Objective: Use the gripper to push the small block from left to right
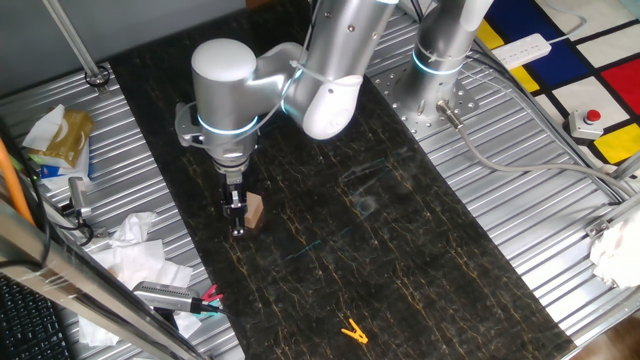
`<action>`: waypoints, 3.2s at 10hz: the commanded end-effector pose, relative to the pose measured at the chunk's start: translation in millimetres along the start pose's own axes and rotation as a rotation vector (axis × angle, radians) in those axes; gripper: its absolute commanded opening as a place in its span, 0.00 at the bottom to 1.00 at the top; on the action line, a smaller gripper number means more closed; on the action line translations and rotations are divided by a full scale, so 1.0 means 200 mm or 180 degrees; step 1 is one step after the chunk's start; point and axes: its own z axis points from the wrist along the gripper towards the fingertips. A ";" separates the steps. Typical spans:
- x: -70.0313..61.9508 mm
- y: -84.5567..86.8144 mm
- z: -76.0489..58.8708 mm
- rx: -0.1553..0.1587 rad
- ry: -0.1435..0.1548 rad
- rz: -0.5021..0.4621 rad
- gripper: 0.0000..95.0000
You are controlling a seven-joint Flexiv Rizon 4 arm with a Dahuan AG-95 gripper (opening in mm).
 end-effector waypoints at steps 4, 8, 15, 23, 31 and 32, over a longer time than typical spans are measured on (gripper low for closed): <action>0.00 0.04 -0.01 -0.0003 -0.0001 0.0005 1.00; 0.00 0.04 -0.01 0.0109 -0.0027 -0.0134 1.00; 0.02 -0.04 0.02 0.0372 -0.0064 -0.0447 1.00; 0.07 -0.04 0.00 0.0234 -0.0008 -0.0173 1.00; 0.09 0.03 0.01 0.0108 -0.0009 -0.0015 1.00; 0.09 0.04 0.01 0.0105 -0.0015 -0.0015 1.00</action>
